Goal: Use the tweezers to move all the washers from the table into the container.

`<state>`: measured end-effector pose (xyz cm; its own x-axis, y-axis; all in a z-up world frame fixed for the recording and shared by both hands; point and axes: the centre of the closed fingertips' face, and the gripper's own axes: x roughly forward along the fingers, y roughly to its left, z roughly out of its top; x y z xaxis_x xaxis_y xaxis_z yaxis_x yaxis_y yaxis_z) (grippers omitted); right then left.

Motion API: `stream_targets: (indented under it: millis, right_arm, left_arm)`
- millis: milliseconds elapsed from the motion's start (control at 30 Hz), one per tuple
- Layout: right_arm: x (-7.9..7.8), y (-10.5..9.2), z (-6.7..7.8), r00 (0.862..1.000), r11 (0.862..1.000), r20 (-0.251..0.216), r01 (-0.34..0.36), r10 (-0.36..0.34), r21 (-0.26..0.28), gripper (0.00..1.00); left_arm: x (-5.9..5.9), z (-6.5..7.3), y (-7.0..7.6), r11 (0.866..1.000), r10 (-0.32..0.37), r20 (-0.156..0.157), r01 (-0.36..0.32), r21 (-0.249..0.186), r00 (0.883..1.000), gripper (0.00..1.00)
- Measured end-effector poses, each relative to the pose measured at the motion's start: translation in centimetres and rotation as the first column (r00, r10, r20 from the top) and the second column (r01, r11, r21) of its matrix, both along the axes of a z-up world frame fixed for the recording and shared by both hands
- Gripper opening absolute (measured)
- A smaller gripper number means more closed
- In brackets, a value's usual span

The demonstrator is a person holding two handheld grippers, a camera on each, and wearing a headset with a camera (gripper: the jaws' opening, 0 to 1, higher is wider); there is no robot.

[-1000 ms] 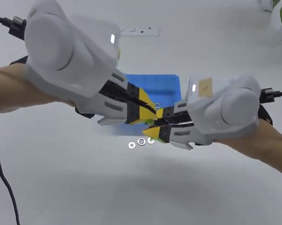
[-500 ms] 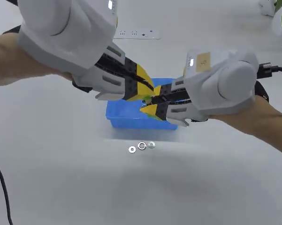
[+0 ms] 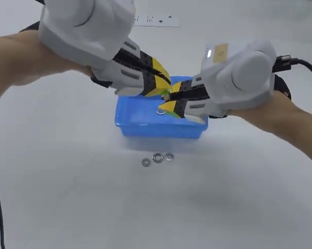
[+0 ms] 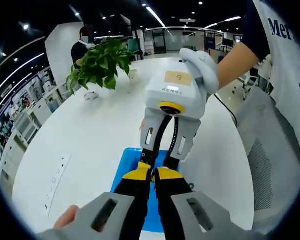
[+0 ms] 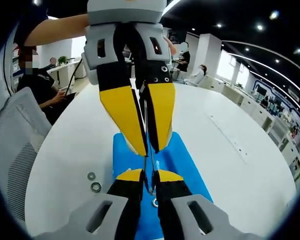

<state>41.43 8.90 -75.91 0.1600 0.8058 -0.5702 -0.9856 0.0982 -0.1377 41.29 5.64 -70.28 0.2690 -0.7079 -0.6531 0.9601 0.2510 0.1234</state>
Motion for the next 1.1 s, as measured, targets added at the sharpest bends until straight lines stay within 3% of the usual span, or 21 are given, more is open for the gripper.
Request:
stream_targets:
  millis: [267, 367, 833, 1100]
  right_arm:
    - [0.1, 0.3, -1.6, 1.000, 1.000, -0.023, -0.001, 0.001, -0.020, 0.11]
    - [0.1, 0.2, -1.9, 0.999, 1.000, -0.033, -0.004, 0.004, -0.023, 0.11]
    - [-0.2, 0.0, -2.4, 0.998, 1.000, -0.060, 0.013, -0.015, -0.025, 0.12]
    - [-0.3, -0.2, -2.3, 0.998, 0.999, -0.060, 0.011, -0.013, -0.035, 0.13]
  left_arm:
    - [0.2, -1.6, 0.2, 1.000, -0.007, -0.032, 0.007, 0.013, 0.999, 0.08]
    - [-0.1, -1.5, 0.1, 1.000, -0.011, -0.040, 0.011, 0.012, 0.999, 0.08]
    - [-0.3, -2.3, 0.0, 1.000, -0.020, -0.067, 0.021, 0.010, 0.998, 0.07]
    - [-0.4, -2.4, 0.3, 1.000, -0.019, -0.063, 0.021, 0.022, 0.998, 0.07]
